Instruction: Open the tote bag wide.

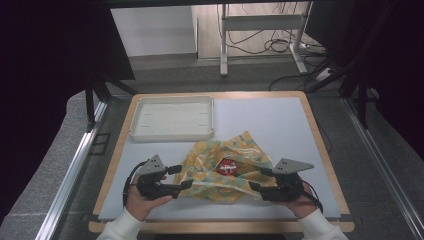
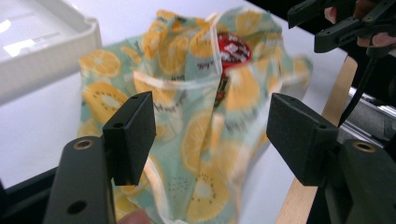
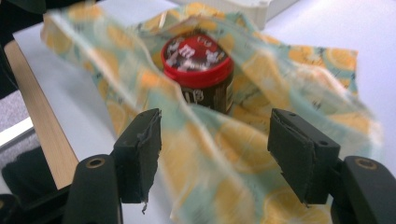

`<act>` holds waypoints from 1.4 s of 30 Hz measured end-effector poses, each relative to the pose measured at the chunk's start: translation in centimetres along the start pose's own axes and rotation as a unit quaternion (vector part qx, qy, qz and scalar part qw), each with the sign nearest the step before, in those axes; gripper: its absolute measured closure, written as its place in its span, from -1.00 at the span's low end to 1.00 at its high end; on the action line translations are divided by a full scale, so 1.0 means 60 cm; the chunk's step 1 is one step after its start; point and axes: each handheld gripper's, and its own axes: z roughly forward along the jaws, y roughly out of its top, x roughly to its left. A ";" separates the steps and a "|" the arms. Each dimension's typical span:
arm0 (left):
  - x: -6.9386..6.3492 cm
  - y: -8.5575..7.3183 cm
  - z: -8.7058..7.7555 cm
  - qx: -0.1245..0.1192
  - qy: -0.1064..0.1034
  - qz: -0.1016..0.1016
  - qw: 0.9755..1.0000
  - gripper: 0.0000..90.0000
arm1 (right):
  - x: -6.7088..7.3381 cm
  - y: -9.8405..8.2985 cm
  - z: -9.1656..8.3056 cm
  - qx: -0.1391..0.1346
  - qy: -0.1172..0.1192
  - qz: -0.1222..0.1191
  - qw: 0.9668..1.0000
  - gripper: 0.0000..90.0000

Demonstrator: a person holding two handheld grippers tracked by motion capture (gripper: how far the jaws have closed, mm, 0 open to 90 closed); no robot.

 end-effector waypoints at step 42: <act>0.013 0.056 0.073 0.040 -0.004 0.005 0.999 1.00 | -0.023 0.060 0.046 0.007 0.027 0.010 1.000 0.89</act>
